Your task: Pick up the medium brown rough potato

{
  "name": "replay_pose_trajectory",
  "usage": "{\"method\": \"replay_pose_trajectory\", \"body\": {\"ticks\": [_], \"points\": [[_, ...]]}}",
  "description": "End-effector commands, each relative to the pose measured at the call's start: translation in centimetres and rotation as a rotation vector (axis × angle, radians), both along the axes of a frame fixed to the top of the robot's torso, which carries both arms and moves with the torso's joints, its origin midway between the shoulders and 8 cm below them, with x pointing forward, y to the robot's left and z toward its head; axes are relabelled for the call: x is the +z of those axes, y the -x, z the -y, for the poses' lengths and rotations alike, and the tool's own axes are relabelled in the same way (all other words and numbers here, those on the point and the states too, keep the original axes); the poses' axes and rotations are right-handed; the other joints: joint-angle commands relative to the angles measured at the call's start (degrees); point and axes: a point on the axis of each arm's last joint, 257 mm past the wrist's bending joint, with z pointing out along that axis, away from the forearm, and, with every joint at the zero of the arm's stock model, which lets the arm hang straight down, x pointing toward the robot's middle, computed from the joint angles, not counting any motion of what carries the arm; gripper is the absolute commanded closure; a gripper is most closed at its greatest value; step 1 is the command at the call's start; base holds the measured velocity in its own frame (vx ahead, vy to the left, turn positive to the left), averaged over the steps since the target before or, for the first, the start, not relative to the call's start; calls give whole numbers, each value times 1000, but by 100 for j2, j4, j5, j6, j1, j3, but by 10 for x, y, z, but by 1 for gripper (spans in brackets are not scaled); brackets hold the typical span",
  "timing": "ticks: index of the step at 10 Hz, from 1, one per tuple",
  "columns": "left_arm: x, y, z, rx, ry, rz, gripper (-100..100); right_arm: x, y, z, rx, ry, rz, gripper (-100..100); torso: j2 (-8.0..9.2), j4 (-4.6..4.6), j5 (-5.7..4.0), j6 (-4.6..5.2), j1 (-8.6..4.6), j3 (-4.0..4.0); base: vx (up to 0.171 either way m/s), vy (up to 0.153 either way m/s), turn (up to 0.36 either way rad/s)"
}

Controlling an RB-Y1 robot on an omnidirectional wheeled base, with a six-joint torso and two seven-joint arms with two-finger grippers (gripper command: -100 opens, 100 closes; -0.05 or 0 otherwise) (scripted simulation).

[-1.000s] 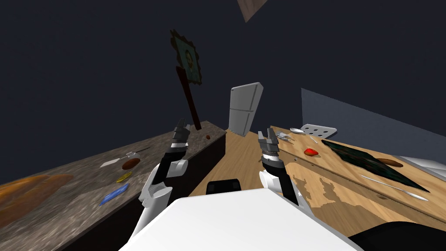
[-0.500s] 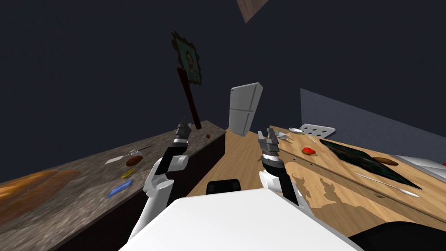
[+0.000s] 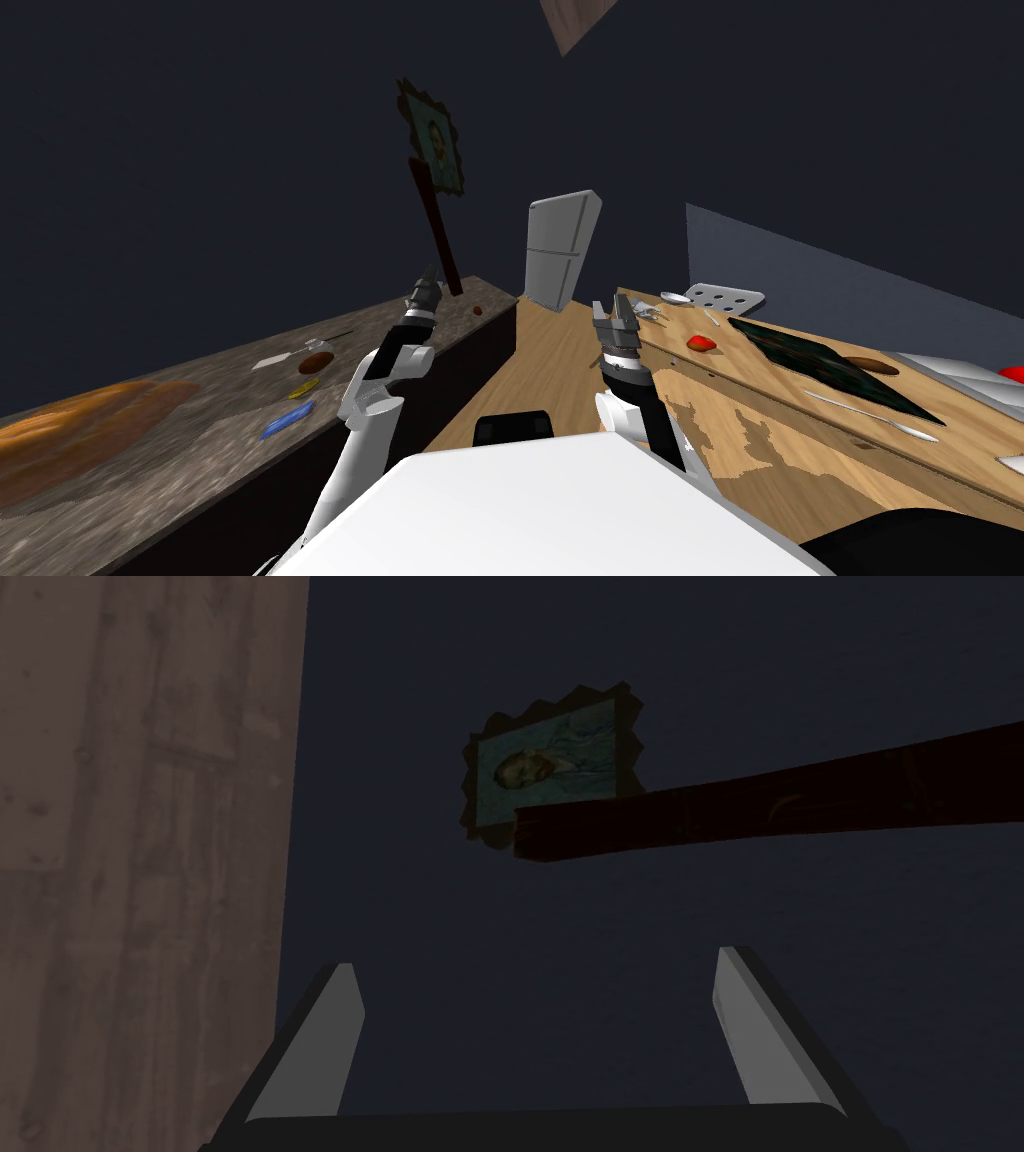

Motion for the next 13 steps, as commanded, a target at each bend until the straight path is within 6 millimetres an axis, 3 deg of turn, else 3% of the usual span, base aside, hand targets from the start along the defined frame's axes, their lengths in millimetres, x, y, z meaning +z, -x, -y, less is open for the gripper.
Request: {"method": "replay_pose_trajectory", "body": {"ticks": [1,8,13], "points": [[-6,-4,-2,7,0,-30,-100,0,0,0,0,0,0,0,0,0,0,0,0,0,-21,-4,0],[-10,-46,-10,46,-46,-150,-100,0,0,0,0,0,0,0,-7,-1,1,-1,3,-4,-34,-15,-6],[-25,-63,-17,71,-60,-243,-100,0,0,0,0,0,0,0,-8,-2,0,-1,0,-5,-21,-13,-11]]}}
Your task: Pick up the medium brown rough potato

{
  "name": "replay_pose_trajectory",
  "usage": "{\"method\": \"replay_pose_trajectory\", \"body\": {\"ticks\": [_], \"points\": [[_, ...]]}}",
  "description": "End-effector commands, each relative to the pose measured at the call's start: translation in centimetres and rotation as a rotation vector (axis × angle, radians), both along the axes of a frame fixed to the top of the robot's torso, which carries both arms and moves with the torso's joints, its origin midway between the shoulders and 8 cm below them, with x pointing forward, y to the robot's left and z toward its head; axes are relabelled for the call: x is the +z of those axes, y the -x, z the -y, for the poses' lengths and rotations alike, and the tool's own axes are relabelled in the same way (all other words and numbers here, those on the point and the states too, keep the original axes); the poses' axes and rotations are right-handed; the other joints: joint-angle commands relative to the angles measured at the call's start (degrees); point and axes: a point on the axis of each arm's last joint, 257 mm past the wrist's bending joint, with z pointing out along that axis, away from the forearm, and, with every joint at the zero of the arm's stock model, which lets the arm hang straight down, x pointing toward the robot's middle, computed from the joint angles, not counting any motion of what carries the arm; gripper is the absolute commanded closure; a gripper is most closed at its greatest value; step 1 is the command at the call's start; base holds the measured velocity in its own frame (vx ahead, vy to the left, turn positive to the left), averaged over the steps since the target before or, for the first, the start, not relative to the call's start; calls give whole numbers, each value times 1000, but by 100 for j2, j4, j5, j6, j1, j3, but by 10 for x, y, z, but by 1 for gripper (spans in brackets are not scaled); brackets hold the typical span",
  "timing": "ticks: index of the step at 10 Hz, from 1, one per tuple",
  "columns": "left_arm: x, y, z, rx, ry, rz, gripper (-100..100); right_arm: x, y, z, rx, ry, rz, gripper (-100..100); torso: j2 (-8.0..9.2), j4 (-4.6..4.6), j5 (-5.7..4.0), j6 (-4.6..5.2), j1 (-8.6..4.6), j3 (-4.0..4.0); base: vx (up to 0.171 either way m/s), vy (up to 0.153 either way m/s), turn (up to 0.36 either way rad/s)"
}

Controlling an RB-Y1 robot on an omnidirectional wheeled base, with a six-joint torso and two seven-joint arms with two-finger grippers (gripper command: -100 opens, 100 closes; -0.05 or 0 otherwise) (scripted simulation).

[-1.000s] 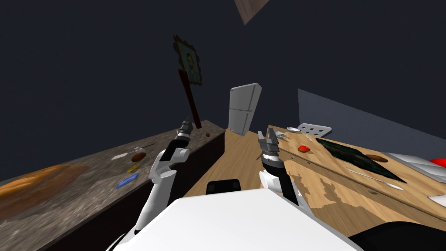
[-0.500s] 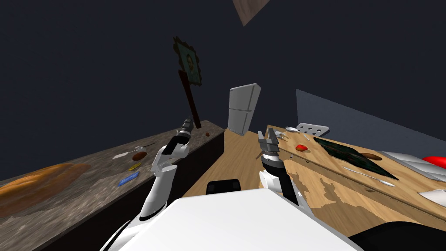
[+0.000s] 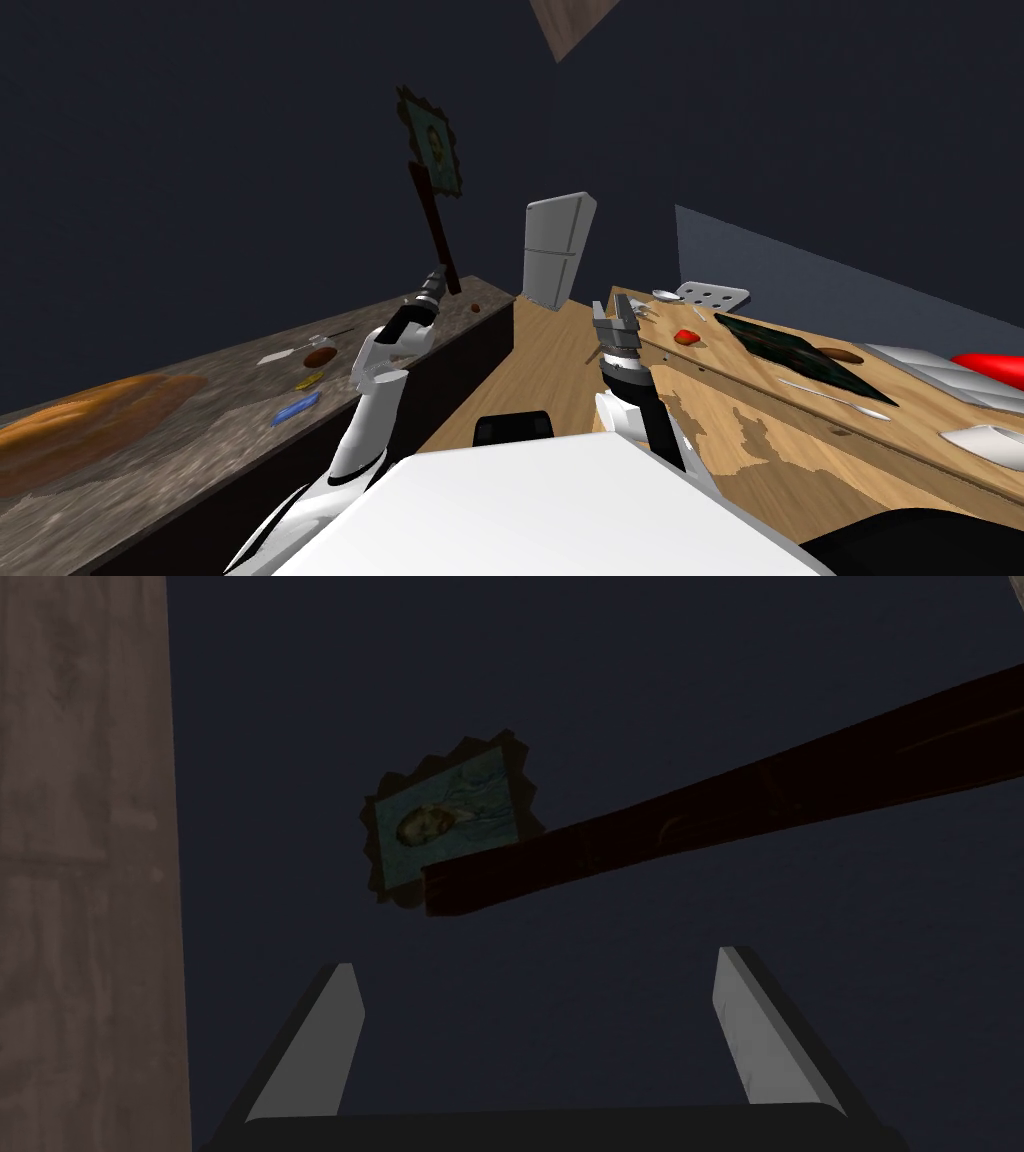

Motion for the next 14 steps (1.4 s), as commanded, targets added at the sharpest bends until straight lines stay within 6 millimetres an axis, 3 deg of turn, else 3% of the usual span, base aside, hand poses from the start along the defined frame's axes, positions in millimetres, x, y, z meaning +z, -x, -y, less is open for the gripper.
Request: {"method": "replay_pose_trajectory", "body": {"ticks": [1,9,14], "points": [[-3,-12,-5,14,-18,-39,-100,0,0,0,0,0,0,0,0,0,0,0,0,0,-12,-20,-42],[-29,-38,-22,60,-50,-197,-100,0,0,0,0,0,0,0,-7,-2,0,0,-2,-4,-4,-15,-22],[-57,-65,-49,115,-103,-371,-100,0,0,0,0,0,0,0,-12,-3,0,-1,-2,-8,14,-16,-58]]}}
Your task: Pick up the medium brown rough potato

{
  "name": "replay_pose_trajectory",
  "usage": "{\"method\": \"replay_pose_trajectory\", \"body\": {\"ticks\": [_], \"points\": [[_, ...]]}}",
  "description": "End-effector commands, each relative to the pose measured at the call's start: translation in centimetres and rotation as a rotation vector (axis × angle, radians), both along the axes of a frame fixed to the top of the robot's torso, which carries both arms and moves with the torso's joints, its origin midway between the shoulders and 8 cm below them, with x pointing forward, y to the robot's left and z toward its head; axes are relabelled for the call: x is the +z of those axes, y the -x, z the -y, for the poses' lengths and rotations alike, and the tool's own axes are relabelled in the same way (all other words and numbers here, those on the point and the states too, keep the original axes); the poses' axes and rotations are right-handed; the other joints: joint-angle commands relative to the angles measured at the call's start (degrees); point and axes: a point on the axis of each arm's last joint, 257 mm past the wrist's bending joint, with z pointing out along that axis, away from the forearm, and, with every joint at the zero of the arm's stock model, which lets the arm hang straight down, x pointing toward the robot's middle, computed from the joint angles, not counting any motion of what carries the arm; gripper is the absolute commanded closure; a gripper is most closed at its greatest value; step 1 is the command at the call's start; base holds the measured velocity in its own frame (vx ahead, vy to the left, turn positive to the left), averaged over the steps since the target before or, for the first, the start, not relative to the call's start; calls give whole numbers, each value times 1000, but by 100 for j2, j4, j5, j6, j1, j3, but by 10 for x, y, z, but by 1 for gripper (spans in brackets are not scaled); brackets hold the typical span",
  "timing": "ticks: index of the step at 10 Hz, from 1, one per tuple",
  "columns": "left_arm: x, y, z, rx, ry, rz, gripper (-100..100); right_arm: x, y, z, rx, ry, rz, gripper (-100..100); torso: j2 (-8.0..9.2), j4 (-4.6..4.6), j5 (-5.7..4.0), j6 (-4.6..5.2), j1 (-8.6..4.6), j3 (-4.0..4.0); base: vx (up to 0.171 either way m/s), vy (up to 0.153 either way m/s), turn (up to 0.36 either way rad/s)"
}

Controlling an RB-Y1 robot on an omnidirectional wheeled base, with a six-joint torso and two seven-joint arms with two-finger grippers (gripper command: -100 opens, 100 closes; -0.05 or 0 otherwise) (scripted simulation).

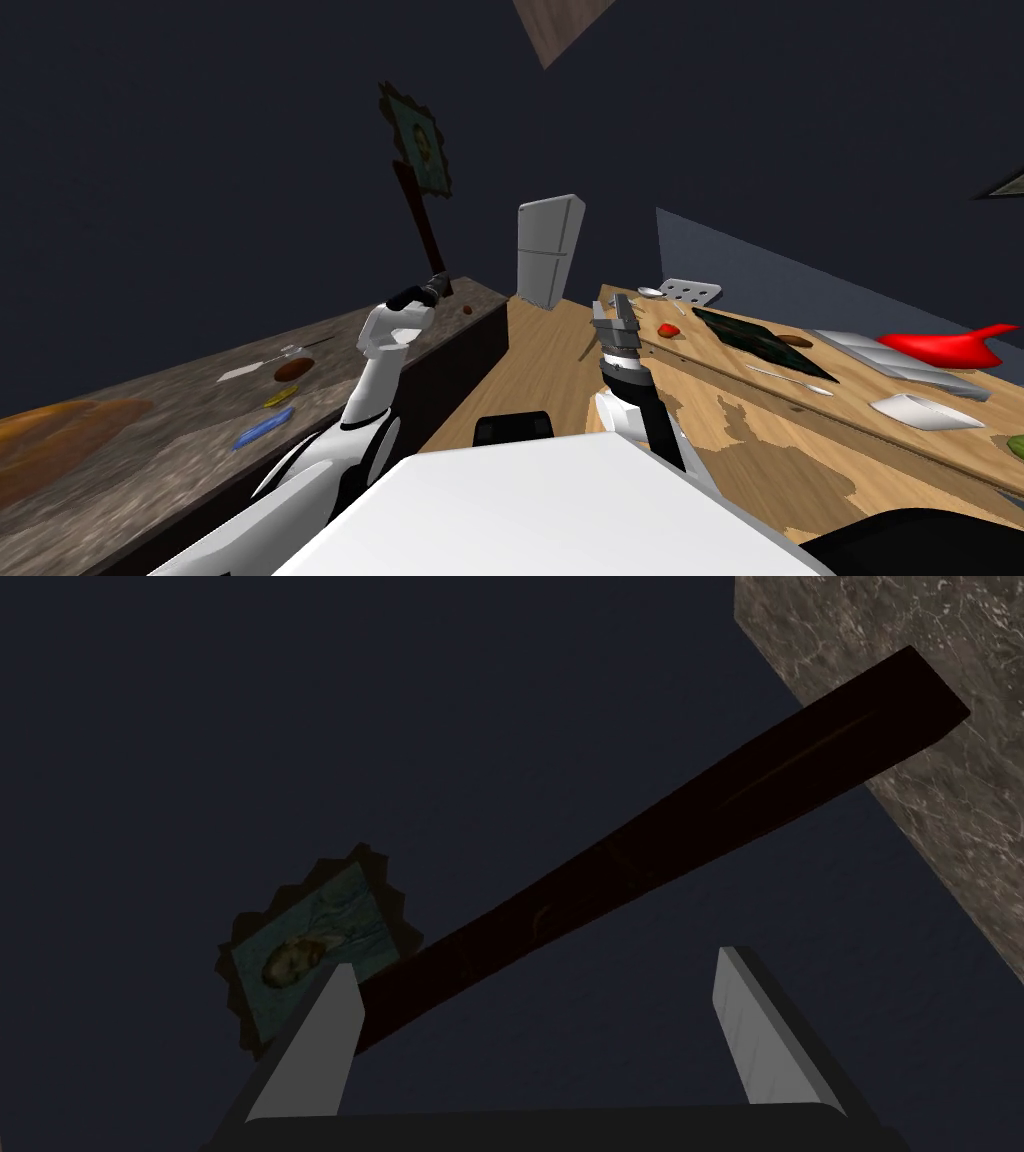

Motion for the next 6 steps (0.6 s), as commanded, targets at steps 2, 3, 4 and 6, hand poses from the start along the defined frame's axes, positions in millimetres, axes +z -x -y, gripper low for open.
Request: {"method": "replay_pose_trajectory", "body": {"ticks": [2,3,4,6], "points": [[-22,-10,-18,32,-25,-104,-100,0,0,0,0,0,0,0,0,0,1,-3,3,0,30,-10,-60],[-29,-9,-20,38,-23,-128,-100,0,0,0,0,0,0,0,-4,-1,1,-1,4,-2,29,-3,-35],[-37,-14,-31,53,-40,-177,-100,0,0,0,0,0,0,0,-3,-1,2,-2,5,-2,37,-7,-81],[-52,-16,-44,74,-53,-248,-100,0,0,0,0,0,0,0,-4,-2,2,-3,6,-3,37,-3,-56]]}}
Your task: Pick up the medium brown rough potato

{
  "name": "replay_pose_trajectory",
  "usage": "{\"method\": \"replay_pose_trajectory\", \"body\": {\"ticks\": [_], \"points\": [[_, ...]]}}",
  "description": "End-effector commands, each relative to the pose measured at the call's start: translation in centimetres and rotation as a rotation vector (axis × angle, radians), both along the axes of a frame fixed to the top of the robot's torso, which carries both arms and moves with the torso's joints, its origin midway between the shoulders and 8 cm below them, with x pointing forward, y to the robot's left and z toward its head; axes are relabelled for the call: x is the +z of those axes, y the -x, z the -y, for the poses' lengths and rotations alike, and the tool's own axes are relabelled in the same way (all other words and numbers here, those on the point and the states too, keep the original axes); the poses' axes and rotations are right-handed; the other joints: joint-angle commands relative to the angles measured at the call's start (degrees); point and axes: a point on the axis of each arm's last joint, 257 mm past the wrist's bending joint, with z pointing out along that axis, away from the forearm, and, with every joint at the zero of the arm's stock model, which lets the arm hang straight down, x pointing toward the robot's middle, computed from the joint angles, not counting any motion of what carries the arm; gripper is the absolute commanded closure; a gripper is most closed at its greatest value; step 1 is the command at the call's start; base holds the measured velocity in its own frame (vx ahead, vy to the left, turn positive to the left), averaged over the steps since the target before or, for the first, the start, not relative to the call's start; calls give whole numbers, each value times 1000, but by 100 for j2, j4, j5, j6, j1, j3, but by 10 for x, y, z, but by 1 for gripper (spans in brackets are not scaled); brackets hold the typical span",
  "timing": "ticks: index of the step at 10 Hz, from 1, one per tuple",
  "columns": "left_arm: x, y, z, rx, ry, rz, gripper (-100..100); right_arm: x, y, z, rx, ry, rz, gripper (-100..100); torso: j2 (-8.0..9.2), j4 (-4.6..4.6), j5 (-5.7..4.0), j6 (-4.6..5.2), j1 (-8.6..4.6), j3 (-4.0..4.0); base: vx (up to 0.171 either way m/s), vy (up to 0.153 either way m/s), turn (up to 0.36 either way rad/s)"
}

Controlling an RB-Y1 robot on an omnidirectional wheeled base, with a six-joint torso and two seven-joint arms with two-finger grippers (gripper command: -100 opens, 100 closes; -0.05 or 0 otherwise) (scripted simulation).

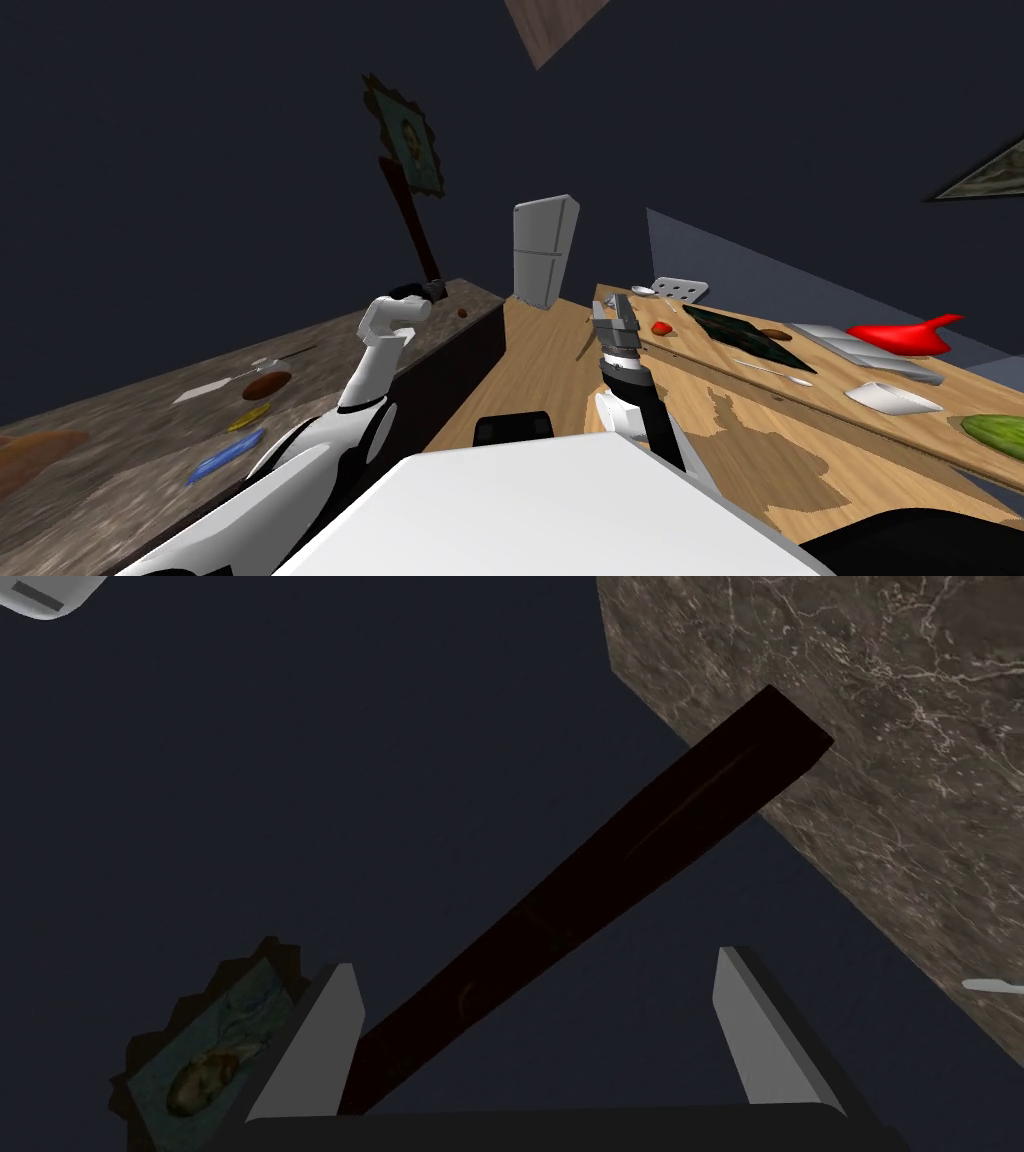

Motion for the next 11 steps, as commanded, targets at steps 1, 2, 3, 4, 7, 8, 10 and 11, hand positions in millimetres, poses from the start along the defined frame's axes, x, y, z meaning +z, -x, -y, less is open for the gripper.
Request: {"method": "replay_pose_trajectory", "body": {"ticks": [1,2,3,4,7,8,10,11], "points": [[-13,1,-6,14,-6,-53,-100,0,0,0,0,0,0,0,0,0,0,0,0,0,39,1,-47],[-24,0,-18,29,-20,-108,-100,0,0,0,0,0,0,0,1,0,1,-2,1,0,52,-2,-91],[-28,1,-19,34,-18,-123,-100,0,0,0,0,0,0,0,-4,-1,1,0,1,-2,45,1,-51],[-41,1,-31,49,-29,-178,-100,0,0,0,0,0,0,0,-2,-1,1,-2,1,-1,51,-3,-97],[-60,6,-44,69,-35,-261,-100,0,0,0,0,0,0,0,-8,-2,0,0,1,-5,59,2,-64],[-74,11,-55,84,-42,-324,-100,0,0,0,0,0,0,0,-7,-3,1,-2,1,-5,69,0,-91],[-92,17,-68,100,-44,-393,-100,0,0,0,0,0,0,0,-18,-5,1,0,1,-11,79,6,-101],[-109,25,-78,113,-46,-457,-100,0,0,0,0,0,0,0,-11,-4,1,-3,3,-8,71,10,-92]]}}
